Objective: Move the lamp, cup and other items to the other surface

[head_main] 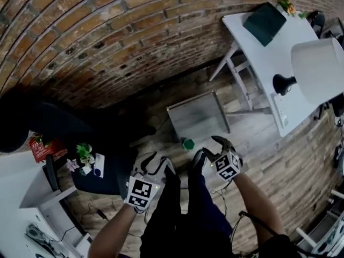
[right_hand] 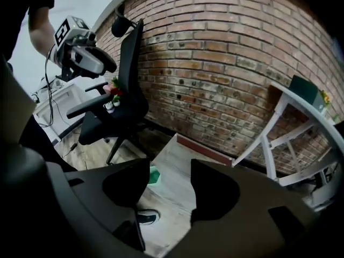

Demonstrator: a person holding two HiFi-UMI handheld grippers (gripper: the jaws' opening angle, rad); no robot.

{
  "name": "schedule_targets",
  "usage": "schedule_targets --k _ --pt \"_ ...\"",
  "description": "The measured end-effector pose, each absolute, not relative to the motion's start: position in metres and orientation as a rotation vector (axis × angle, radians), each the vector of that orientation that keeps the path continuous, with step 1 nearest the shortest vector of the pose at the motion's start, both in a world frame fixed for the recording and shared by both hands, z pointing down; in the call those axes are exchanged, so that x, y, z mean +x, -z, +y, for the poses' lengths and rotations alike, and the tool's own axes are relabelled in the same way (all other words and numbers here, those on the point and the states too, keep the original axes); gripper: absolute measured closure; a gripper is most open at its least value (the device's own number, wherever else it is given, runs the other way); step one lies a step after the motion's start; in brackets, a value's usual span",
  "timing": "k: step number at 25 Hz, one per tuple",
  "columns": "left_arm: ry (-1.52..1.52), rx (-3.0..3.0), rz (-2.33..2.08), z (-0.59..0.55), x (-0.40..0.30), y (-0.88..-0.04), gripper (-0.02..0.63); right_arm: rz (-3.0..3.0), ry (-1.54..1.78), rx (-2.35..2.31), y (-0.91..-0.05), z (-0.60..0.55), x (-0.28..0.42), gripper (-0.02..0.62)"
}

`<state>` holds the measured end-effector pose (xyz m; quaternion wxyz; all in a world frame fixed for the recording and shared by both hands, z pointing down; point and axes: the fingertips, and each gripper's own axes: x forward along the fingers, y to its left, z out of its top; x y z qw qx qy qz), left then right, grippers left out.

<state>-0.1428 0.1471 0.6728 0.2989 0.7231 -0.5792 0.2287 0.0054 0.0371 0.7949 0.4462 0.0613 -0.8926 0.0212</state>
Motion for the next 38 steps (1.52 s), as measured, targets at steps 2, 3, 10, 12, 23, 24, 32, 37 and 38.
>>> schedule_targets --k 2,3,10,12,23,24,32,37,38 --pt "-0.612 1.915 -1.524 0.149 -0.143 -0.685 0.456 -2.178 -0.066 0.094 -0.825 0.053 0.000 0.345" --pt "-0.612 1.908 -1.518 0.151 -0.144 -0.692 0.456 -2.160 -0.065 0.058 -0.840 0.062 -0.002 0.342" --pt "-0.566 1.837 -1.502 0.161 -0.145 -0.736 0.456 -2.032 0.008 -0.123 -0.933 0.097 -0.004 0.333" --pt "-0.551 1.821 -1.500 0.163 -0.145 -0.749 0.456 -2.005 0.033 -0.144 -0.955 0.099 -0.002 0.323" --pt "-0.519 1.780 -1.448 0.175 -0.130 -0.800 0.456 -1.973 -0.003 -0.148 -1.029 0.106 -0.002 0.279" --pt "-0.523 1.778 -1.446 0.176 -0.131 -0.803 0.456 -1.973 0.000 -0.153 -1.033 0.108 -0.004 0.275" --pt "-0.527 1.743 -1.447 0.191 -0.135 -0.818 0.456 -1.972 0.067 -0.165 -1.051 0.106 -0.021 0.323" --pt "-0.520 1.716 -1.438 0.198 -0.136 -0.822 0.456 -1.966 0.034 -0.161 -1.050 0.105 -0.020 0.343" --pt "-0.519 1.719 -1.441 0.198 -0.136 -0.822 0.456 -1.967 0.024 -0.156 -1.050 0.105 -0.019 0.344"
